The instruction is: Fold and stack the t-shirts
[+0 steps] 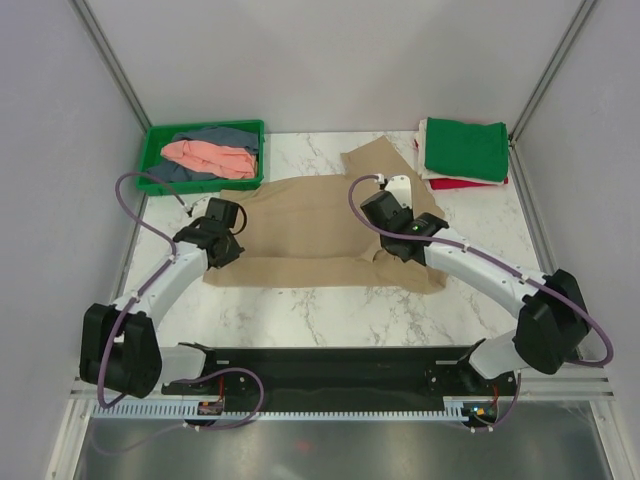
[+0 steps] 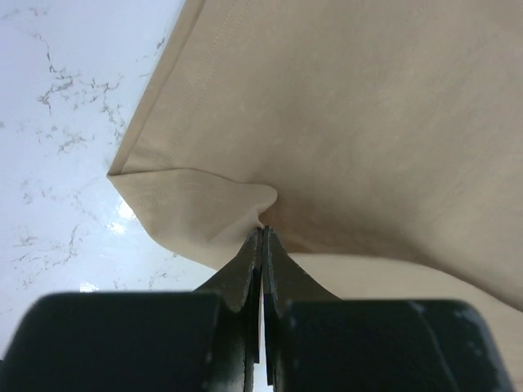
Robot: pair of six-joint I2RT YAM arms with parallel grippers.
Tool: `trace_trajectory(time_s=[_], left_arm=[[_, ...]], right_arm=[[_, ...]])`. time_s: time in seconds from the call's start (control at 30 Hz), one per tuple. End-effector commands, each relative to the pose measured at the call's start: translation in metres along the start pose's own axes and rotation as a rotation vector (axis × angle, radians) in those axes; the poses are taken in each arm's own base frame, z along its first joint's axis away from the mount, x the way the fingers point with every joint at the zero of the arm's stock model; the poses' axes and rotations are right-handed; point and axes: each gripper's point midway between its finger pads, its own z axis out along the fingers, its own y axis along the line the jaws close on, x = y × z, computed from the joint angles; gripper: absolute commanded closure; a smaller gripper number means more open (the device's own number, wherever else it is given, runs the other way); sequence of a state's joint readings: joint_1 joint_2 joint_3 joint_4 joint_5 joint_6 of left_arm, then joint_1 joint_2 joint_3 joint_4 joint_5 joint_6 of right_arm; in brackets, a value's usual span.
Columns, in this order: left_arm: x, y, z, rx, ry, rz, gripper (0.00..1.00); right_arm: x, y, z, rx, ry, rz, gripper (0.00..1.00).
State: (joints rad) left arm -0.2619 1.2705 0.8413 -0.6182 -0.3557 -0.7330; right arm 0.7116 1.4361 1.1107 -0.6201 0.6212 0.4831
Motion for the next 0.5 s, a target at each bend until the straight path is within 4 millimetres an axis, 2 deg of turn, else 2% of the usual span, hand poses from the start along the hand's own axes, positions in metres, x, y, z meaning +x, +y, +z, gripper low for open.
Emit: trace_trajectory(time_s=[0.0, 0.17, 0.47], left_arm=[[-0.018, -0.008, 0.001, 0.013, -0.023, 0.029, 0.98], [-0.023, -0.006, 0.009, -0.015, -0.017, 0.028, 0.98], [-0.031, -0.004, 0.021, -0.062, -0.013, 0.020, 0.98]], right_arm=[[-0.036, 0.007, 0.003, -0.022, -0.069, -0.019, 1.00], [-0.046, 0.002, 0.021, 0.016, -0.066, -0.055, 1.00], [-0.081, -0.009, 0.042, 0.087, -0.141, -0.152, 1.00]])
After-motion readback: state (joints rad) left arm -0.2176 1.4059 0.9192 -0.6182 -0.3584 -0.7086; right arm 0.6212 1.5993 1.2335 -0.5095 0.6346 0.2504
